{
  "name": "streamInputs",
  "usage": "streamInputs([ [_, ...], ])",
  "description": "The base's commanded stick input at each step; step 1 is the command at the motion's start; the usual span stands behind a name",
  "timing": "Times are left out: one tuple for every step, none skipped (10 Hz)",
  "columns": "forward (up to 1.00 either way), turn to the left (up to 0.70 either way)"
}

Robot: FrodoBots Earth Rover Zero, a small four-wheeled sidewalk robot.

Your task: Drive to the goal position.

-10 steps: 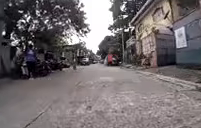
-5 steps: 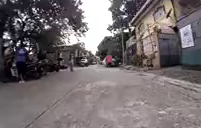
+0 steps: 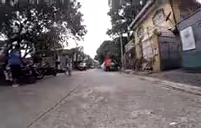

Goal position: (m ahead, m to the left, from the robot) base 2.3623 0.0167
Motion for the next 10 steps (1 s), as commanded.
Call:
streamInputs([
  [1.0,0.0],
  [1.0,0.0],
  [1.0,0.0],
  [1.0,0.0],
  [1.0,0.04],
  [1.0,0.27],
  [1.0,0.27],
  [1.0,0.27],
  [1.0,0.27],
  [1.0,0.27],
])
